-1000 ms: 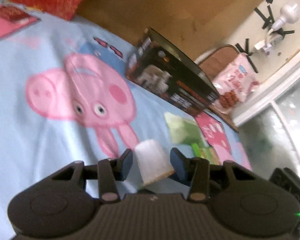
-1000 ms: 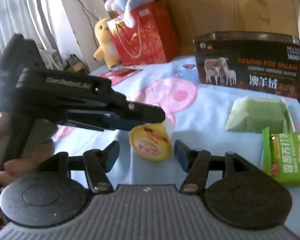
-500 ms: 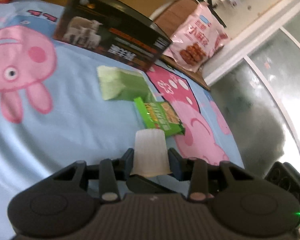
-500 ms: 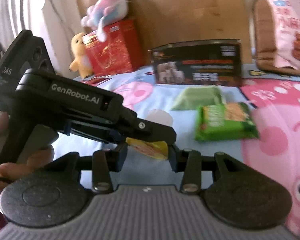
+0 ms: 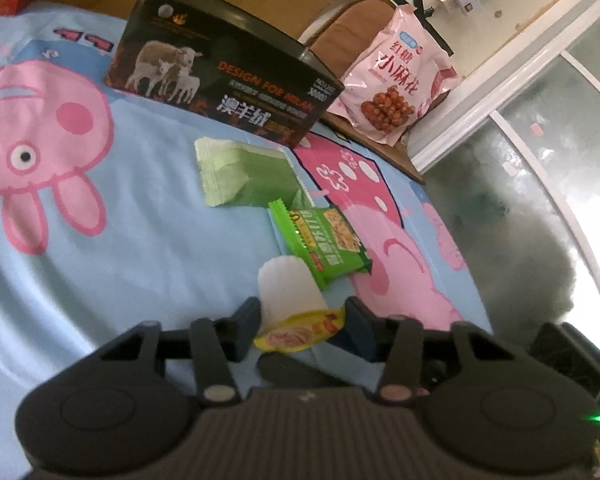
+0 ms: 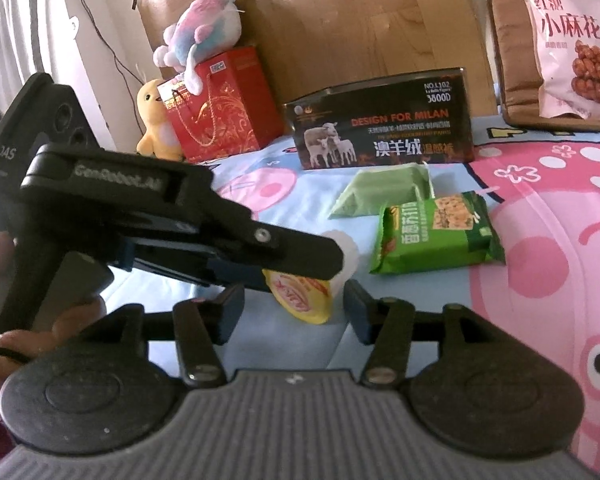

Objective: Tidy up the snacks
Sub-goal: 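Carry the cup drink into the black box and release it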

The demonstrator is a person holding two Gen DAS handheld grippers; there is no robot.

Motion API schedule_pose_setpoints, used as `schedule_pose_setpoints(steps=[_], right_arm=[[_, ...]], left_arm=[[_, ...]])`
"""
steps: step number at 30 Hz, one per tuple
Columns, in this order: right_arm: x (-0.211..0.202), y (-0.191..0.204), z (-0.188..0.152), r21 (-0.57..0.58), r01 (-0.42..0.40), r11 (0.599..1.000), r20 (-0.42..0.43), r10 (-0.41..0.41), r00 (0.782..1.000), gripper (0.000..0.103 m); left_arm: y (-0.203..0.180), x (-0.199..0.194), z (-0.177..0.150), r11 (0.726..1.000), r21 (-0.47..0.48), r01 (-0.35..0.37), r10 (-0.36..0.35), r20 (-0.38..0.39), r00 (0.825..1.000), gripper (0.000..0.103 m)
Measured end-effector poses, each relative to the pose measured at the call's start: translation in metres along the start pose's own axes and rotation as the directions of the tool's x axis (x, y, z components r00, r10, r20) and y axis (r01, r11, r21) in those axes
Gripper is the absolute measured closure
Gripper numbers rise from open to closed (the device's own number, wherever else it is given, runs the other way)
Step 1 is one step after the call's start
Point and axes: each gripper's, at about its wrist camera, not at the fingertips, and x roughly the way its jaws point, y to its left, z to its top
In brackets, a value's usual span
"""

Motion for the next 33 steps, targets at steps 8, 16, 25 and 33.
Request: schedule_pose_setpoints(steps=[8, 16, 25, 33], right_arm=[[-0.002, 0.009, 0.026, -0.066, 0.012, 0.998, 0.087, -0.006, 0.996, 0.068], [0.053, -0.007, 0.109, -0.124, -0.005, 0.992, 0.192, 0.029, 0.981, 0.068], [0.107, -0.047, 0.151, -0.093, 0.115, 0.989, 0.162, -0.099, 0.982, 0.068], [0.07, -0.081, 0.151, 0.077, 0.137, 0.988, 0.223, -0.151, 0.963, 0.061]], left_arm=[[-0.009, -0.03, 0.027, 0.999, 0.036, 0.016, -0.019, 0.096, 0.995, 0.058], [0.0, -0.036, 0.118, 0.999, 0.046, -0.01, -0.002, 0.246, 0.969, 0.057], [0.014, 0.032, 0.185, 0.999, 0.023, -0.038, 0.032, 0.223, 0.974, 0.057], [0.008, 0.009, 0.176, 0.997, 0.041, -0.067, 0.052, 0.307, 0.95, 0.055]])
